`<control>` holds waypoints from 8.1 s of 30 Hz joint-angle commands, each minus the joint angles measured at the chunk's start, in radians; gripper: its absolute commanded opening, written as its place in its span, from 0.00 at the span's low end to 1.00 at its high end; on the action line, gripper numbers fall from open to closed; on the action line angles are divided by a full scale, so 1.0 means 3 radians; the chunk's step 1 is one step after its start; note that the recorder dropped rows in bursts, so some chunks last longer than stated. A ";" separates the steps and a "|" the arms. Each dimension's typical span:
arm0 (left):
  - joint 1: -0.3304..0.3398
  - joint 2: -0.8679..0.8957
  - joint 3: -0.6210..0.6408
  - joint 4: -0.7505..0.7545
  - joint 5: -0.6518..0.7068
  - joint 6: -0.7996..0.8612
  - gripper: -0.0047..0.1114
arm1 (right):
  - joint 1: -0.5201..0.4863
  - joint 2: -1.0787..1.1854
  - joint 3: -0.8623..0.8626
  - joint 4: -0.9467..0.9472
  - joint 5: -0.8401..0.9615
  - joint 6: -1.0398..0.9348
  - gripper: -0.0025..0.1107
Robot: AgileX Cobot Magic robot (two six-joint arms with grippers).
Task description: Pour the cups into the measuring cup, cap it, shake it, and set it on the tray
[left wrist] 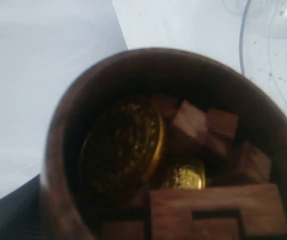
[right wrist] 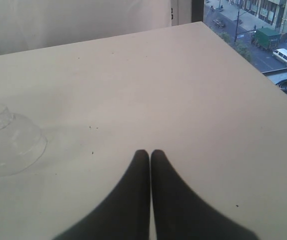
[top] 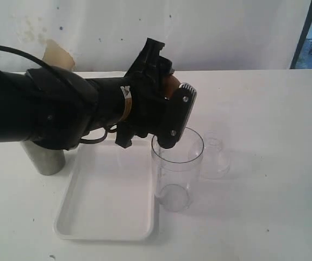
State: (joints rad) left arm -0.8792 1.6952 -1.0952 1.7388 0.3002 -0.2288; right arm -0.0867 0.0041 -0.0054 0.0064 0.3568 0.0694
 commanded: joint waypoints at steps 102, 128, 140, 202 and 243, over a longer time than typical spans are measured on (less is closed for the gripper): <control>-0.0406 0.0132 -0.0037 0.0019 0.0934 0.1226 0.04 | -0.0006 -0.0014 0.0018 0.0002 -0.0022 0.0045 0.02; -0.0406 0.0132 -0.0037 0.0019 0.0597 0.0550 0.04 | -0.0006 -0.0014 0.0018 0.0002 -0.0022 0.0045 0.02; -0.0447 0.0132 -0.0039 0.0019 0.1186 0.1559 0.04 | -0.0006 -0.0014 0.0018 0.0002 -0.0022 0.0045 0.02; -0.0794 0.0484 -0.0446 0.0019 0.1700 0.2014 0.04 | -0.0006 -0.0014 0.0018 0.0002 -0.0022 0.0045 0.02; -0.0440 0.0067 -0.0047 0.0019 0.0770 0.1509 0.04 | -0.0006 -0.0014 0.0018 0.0002 -0.0022 0.0045 0.02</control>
State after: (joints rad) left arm -1.0083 1.6851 -1.1054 1.6461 0.4780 0.3499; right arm -0.0867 0.0041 -0.0054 0.0064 0.3568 0.0782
